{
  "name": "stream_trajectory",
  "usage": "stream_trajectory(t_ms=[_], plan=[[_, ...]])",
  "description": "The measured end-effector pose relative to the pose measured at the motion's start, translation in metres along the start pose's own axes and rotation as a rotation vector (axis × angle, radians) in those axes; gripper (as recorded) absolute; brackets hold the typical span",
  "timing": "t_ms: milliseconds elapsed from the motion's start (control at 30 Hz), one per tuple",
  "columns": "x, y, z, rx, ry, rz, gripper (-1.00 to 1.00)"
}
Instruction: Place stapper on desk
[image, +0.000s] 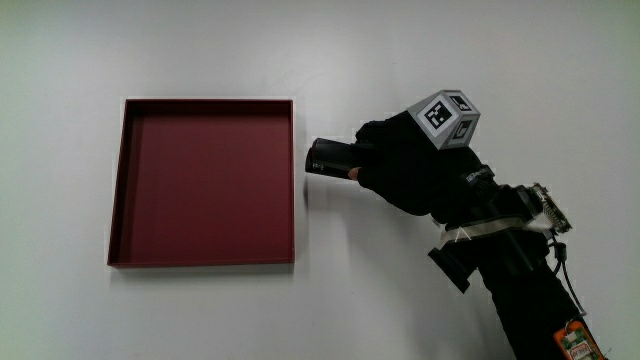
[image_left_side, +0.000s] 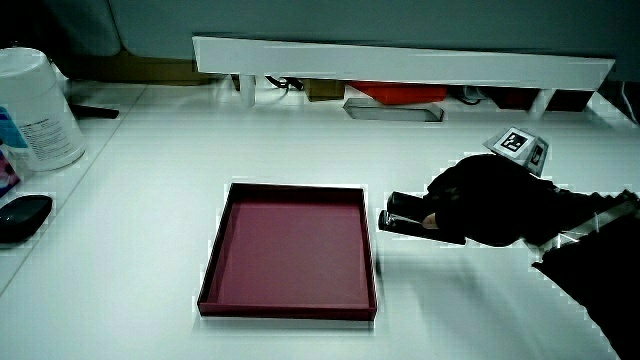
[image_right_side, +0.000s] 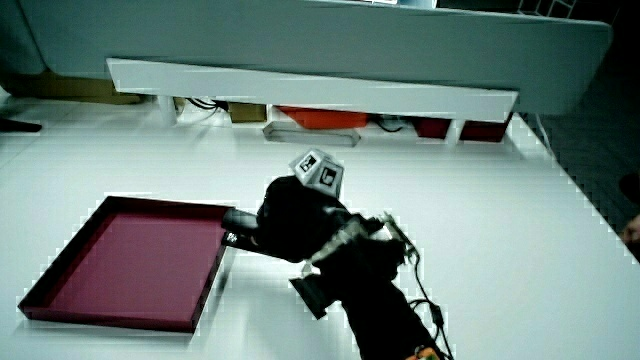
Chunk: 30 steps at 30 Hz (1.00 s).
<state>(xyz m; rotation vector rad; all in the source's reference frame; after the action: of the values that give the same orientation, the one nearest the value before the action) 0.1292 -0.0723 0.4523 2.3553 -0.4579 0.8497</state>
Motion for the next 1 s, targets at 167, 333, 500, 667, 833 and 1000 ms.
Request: stream_trajectory(t_ms=[167,333,500,667,833,1000], plan=[[0.011,0.001,-0.010,-0.007,-0.004,-0.022,0.00],[0.020,-0.001,-0.016,-0.019,0.018,-0.028,0.00],[0.024,-0.003,-0.019,-0.013,0.029,-0.032,0.00],[0.030,-0.001,-0.022,-0.031,0.023,-0.049,-0.23],[0.031,-0.007,-0.014,-0.061,0.032,-0.056,-0.62],[0.033,-0.017,0.003,-0.158,0.135,-0.021,-1.00]])
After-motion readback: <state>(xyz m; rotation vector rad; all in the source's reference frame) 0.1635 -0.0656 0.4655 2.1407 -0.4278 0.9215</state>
